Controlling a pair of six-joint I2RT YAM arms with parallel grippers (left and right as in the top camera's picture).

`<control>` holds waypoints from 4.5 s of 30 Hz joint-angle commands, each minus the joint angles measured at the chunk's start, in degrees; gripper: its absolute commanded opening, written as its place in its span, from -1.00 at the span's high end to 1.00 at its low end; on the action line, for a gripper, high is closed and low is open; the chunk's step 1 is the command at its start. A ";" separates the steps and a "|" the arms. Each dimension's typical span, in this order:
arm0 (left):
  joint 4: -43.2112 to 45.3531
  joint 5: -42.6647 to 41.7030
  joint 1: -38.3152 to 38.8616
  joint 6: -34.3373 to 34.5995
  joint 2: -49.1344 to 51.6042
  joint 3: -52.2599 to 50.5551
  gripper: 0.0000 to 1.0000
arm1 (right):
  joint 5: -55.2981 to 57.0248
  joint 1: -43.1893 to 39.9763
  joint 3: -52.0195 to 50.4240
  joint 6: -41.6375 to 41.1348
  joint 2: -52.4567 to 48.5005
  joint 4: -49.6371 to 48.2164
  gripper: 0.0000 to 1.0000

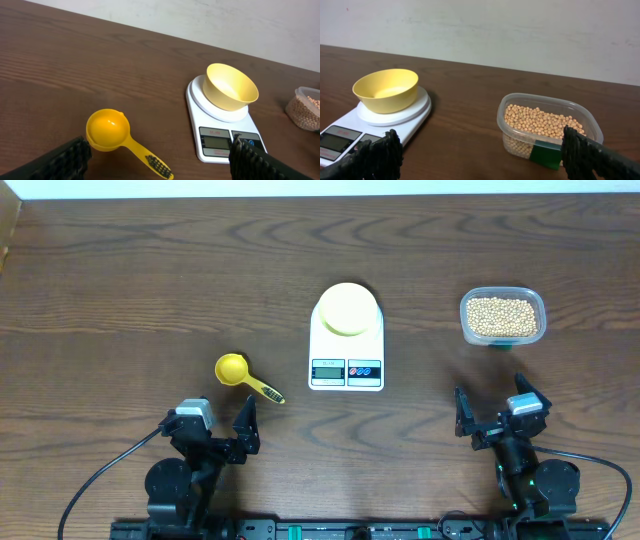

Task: Scoop item into bowl and weigh 50g on scale

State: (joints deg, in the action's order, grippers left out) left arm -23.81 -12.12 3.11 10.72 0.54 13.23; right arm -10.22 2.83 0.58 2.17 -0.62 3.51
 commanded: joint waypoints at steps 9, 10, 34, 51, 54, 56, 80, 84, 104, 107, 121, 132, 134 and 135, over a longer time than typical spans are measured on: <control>0.26 -0.72 0.20 0.59 -0.13 1.68 -0.81 | 0.44 0.55 -0.26 0.68 0.28 0.04 -0.98; 0.26 -0.74 0.20 0.59 0.09 1.77 -0.81 | 0.44 0.55 -0.26 0.68 0.28 0.04 -0.98; -3.23 -5.03 0.20 0.96 31.08 24.04 -0.81 | 0.44 0.55 -0.26 0.68 0.28 0.04 -0.99; -32.09 14.43 0.20 1.01 48.52 53.75 -0.82 | 0.44 0.55 -0.26 0.70 0.28 0.02 -0.99; -37.44 17.84 0.20 0.98 51.98 62.25 -0.82 | 0.44 0.55 -0.26 0.68 0.28 0.04 -0.99; -37.38 15.52 0.20 1.01 52.87 65.02 -0.81 | 0.44 0.55 -0.26 0.68 0.28 0.04 -0.98; -35.91 16.70 0.20 16.39 62.40 62.01 -0.80 | 0.44 0.55 -0.26 0.68 0.28 0.02 -0.98; -35.47 20.94 0.17 22.97 66.73 58.55 -0.46 | 0.44 0.55 -0.26 0.68 0.28 0.04 -0.98; -25.33 20.06 0.20 30.56 95.56 50.53 -0.05 | 0.44 0.55 -0.26 0.68 0.28 0.02 -0.99; -25.11 20.09 0.20 31.21 97.15 50.23 -0.05 | 0.44 0.55 -0.26 0.68 0.28 0.04 -0.99; -22.29 20.11 0.20 31.19 97.96 46.23 -0.05 | 0.44 0.55 -0.26 0.68 0.28 0.02 -0.98; -21.00 20.11 0.20 31.21 97.96 46.23 -0.05 | 0.44 0.55 -0.26 0.68 0.28 0.04 -0.98; -20.61 20.11 0.20 31.21 97.96 46.23 -0.05 | 0.44 0.55 -0.26 0.68 0.28 0.02 -0.98; -20.44 20.11 0.20 31.21 97.96 46.23 -0.05 | 0.44 0.55 -0.26 0.68 0.28 0.04 -0.98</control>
State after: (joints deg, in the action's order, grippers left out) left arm -44.47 6.81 3.22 40.95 98.00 59.96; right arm -10.22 2.83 0.56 2.17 -0.62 3.51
